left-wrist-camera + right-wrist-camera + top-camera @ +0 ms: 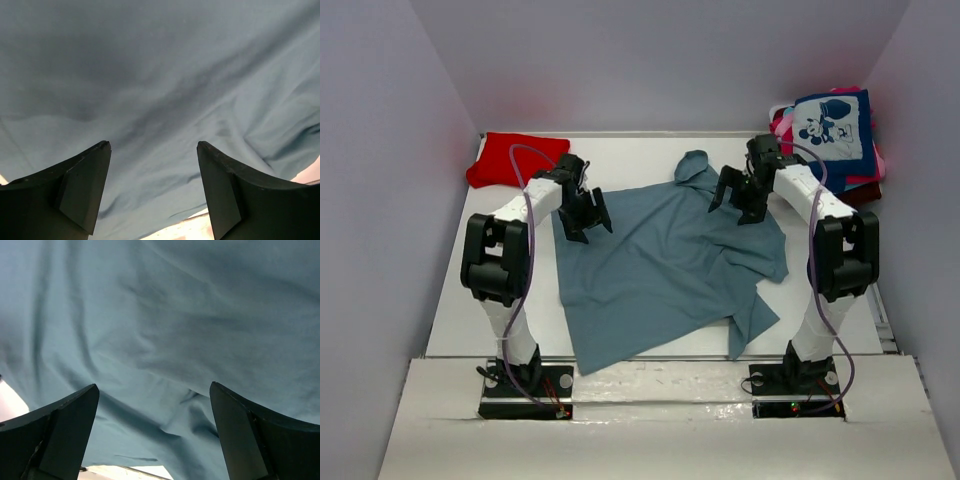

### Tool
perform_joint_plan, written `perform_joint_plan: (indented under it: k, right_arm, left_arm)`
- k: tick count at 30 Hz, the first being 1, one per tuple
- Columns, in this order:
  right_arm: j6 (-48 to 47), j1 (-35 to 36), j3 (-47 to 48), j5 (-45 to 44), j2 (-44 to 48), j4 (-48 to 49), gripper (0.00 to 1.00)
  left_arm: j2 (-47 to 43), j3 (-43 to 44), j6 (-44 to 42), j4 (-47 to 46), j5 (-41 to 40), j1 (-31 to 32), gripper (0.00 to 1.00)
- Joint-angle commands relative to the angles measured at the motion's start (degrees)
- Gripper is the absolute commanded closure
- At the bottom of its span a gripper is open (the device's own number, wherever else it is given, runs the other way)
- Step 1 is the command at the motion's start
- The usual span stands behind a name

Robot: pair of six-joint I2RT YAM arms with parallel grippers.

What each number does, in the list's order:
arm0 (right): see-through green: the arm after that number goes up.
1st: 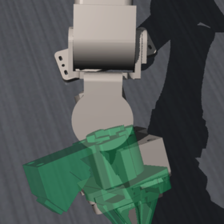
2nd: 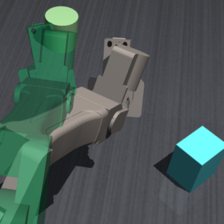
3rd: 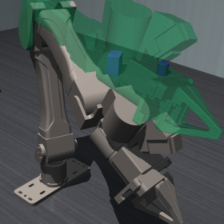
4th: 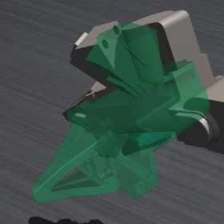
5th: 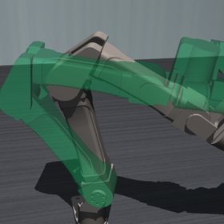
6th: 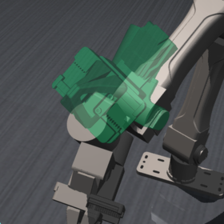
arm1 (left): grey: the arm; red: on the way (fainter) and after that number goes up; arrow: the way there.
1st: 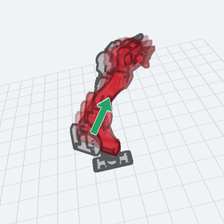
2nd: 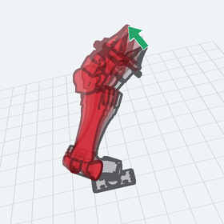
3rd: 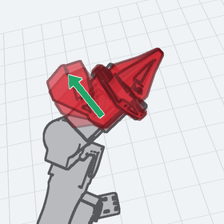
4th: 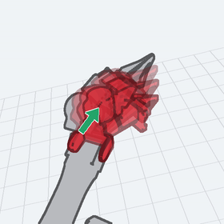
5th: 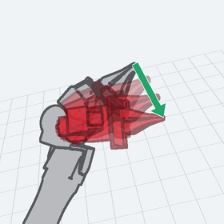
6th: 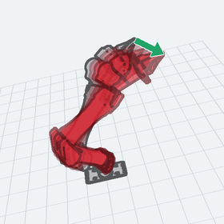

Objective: Fold and stack the t-shirts
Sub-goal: Flatten out the tshirt

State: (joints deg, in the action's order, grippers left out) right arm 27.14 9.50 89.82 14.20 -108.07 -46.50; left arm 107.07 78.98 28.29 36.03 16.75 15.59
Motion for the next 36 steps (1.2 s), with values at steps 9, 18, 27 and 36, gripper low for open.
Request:
perform_joint_plan:
  k: [9,18,27,36]
  right_arm:
    - [-1.47,1.75,-5.00,0.92,2.34,2.82,0.03]
    - [-1.73,3.42,-7.20,3.38,1.29,2.47,0.03]
    - [-1.91,4.48,-11.24,3.65,0.49,2.38,0.03]
    - [-1.91,5.01,-15.37,3.82,1.55,2.12,0.02]
  left_arm:
    - [7.54,4.25,-0.26,-2.98,5.56,-3.20,0.20]
    - [10.27,3.46,0.45,-4.83,7.85,-6.45,0.20]
    - [11.94,4.43,-0.34,-4.65,9.00,-11.99,0.20]
    - [13.25,6.45,-1.40,-3.86,9.44,-18.93,0.20]
